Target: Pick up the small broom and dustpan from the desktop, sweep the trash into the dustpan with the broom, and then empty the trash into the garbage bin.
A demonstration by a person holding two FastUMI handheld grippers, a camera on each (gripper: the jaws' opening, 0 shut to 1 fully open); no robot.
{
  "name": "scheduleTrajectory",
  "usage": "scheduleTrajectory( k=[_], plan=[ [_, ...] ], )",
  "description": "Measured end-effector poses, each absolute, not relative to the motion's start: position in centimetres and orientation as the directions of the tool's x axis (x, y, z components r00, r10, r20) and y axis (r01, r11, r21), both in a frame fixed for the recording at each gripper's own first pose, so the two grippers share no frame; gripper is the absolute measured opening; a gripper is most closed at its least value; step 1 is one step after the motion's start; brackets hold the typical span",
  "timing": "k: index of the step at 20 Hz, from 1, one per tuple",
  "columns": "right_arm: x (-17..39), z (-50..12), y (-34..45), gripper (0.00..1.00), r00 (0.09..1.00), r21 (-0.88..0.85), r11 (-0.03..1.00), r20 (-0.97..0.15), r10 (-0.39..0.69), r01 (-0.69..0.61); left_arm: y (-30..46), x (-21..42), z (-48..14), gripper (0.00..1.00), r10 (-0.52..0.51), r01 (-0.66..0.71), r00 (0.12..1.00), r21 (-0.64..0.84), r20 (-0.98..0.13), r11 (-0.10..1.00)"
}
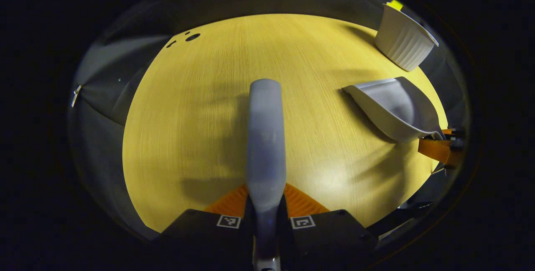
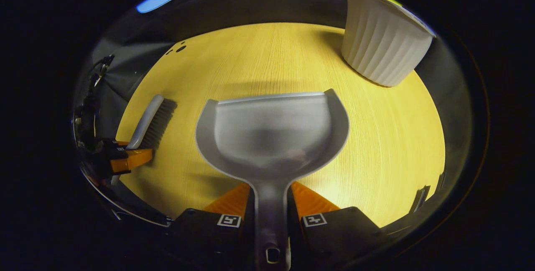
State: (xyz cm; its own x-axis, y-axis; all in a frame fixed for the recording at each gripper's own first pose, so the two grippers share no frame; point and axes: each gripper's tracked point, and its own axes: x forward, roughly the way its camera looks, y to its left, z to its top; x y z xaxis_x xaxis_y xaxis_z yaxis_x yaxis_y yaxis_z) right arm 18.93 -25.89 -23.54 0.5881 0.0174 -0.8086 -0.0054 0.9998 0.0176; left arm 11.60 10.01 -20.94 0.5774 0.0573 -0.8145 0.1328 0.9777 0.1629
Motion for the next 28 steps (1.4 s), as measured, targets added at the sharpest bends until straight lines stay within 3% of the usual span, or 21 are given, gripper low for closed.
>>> scheduleTrajectory(
  k=[1,2,5,8,9,11,15,20,24,28],
  plan=[
    [18.9,-23.7,-25.8,0.39,0.580,0.027,1.000,-0.814,0.026,-0.007,10.0,11.5,-21.2,0.30,0.064,0.126,0.572,0.165,-0.818,0.978],
    [18.7,-23.9,-25.8,0.47,0.569,0.034,0.999,-0.822,0.035,-0.013,9.9,11.2,-21.2,0.27,0.068,0.119,0.568,0.164,-0.820,0.979],
    [18.5,-24.0,-26.0,0.34,0.554,0.040,0.999,-0.831,0.048,-0.025,10.0,10.5,-20.4,0.37,0.086,0.103,0.591,0.180,-0.802,0.978],
    [18.5,-23.9,-25.4,0.63,0.561,0.071,0.997,-0.824,0.079,-0.036,9.4,9.8,-19.4,0.42,0.070,0.083,0.618,0.154,-0.783,0.985],
    [18.4,-23.2,-25.4,0.90,0.569,0.072,0.997,-0.819,0.079,-0.036,9.0,9.5,-18.9,0.61,0.057,0.077,0.631,0.136,-0.774,0.988],
    [18.2,-21.9,-25.6,0.99,0.587,0.073,0.997,-0.805,0.083,-0.040,8.7,8.8,-17.4,0.98,0.049,0.066,0.673,0.126,-0.738,0.990],
    [17.8,-17.4,-25.9,0.99,0.681,0.047,0.997,-0.729,0.071,-0.054,6.8,6.8,-13.2,0.96,-0.002,0.061,0.768,0.069,-0.640,0.996],
    [18.9,-8.2,-25.2,0.99,0.869,-0.080,0.992,-0.492,0.043,-0.094,6.4,4.6,-5.7,0.96,-0.010,0.009,0.904,-0.003,-0.428,1.000],
    [17.7,-2.6,-21.4,0.99,0.942,-0.105,0.979,-0.308,0.136,-0.176,6.6,1.9,1.0,0.95,0.065,-0.043,0.978,0.111,-0.199,0.993],
    [15.1,1.0,-17.6,0.99,0.958,-0.121,0.960,-0.170,0.232,-0.254,4.5,-0.5,5.4,0.95,0.037,-0.032,0.998,0.102,-0.048,0.994]
  ],
)
